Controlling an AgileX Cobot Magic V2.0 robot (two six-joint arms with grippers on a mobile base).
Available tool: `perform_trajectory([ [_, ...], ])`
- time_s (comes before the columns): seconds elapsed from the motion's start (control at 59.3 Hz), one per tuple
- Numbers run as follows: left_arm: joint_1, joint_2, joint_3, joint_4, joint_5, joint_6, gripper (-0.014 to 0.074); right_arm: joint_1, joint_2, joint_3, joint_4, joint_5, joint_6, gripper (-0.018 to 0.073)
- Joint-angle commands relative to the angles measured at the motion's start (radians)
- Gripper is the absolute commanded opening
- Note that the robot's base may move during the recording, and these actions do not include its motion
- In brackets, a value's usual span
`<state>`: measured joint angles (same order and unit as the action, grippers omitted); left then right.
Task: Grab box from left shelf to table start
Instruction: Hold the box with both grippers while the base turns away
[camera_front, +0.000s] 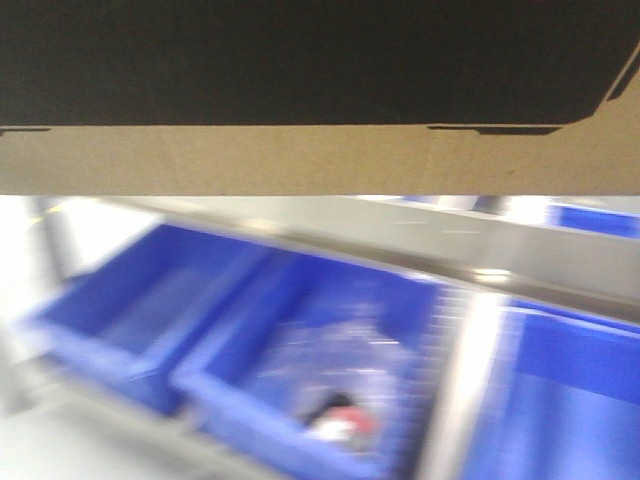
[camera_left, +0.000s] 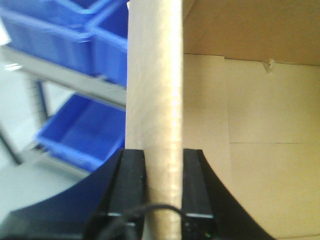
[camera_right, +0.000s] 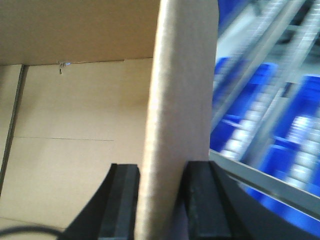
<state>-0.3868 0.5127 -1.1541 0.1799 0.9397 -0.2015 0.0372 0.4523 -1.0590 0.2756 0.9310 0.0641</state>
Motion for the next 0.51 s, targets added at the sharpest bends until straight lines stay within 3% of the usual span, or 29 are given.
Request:
perform_trajectory([
  [0.0, 0.002, -0.016, -0.046, 0.062, -0.206, -0.01, -0.0085, -0.007, 0.021, -0.022, -0.149, -0.13, -0.007, 0.0057],
  [0.489, 0.002, -0.016, -0.046, 0.062, -0.206, -0.01, -0.0085, -0.007, 0.021, -0.022, -0.149, -0.13, -0.007, 0.0057],
])
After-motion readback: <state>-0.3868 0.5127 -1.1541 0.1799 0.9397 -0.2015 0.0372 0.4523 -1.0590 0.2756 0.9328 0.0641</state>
